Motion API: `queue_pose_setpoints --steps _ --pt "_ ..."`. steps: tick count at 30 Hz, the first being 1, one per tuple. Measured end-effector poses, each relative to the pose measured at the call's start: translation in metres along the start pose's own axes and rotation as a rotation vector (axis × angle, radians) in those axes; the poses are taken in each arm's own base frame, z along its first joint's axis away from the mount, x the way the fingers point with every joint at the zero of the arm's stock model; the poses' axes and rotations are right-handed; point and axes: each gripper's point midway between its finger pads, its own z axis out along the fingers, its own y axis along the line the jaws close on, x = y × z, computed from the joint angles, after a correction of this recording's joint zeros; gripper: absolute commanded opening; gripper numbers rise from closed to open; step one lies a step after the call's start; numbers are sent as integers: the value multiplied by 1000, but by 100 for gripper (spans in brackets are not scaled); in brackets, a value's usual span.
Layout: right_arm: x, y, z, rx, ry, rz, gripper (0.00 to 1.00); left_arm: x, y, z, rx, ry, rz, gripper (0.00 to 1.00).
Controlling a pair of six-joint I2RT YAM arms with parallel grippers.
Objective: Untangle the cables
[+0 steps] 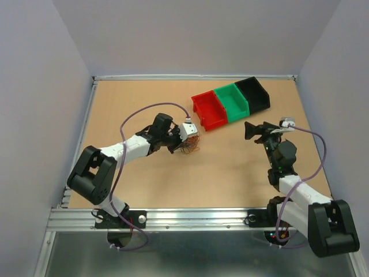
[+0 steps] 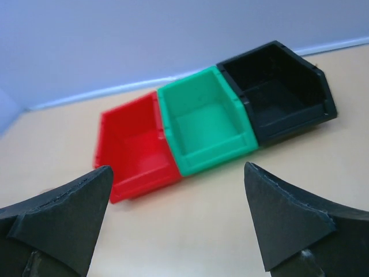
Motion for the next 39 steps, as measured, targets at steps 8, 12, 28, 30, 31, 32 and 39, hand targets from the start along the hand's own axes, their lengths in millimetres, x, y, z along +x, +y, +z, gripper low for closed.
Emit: queue_pose_setpoints --steps 8,12,28,30,31,32,39 --pt "15 44 -20 -154 146 327 100 -19 -47 -35 139 -112 133 0" --pt "56 62 -41 -258 295 403 95 -27 -61 -42 171 -142 182 0" --pt "126 166 -87 -621 622 366 74 -12 -85 -30 194 -71 237 0" --pt "133 170 -81 -616 638 352 73 -8 -85 -30 189 -65 235 0" --pt "138 173 -77 -613 649 343 69 -7 -85 -30 190 -63 235 0" --pt "141 176 -75 -613 655 337 68 -7 -85 -30 188 -63 236 0" --pt "164 199 -67 -635 703 292 21 -12 -88 -36 184 -87 254 0"
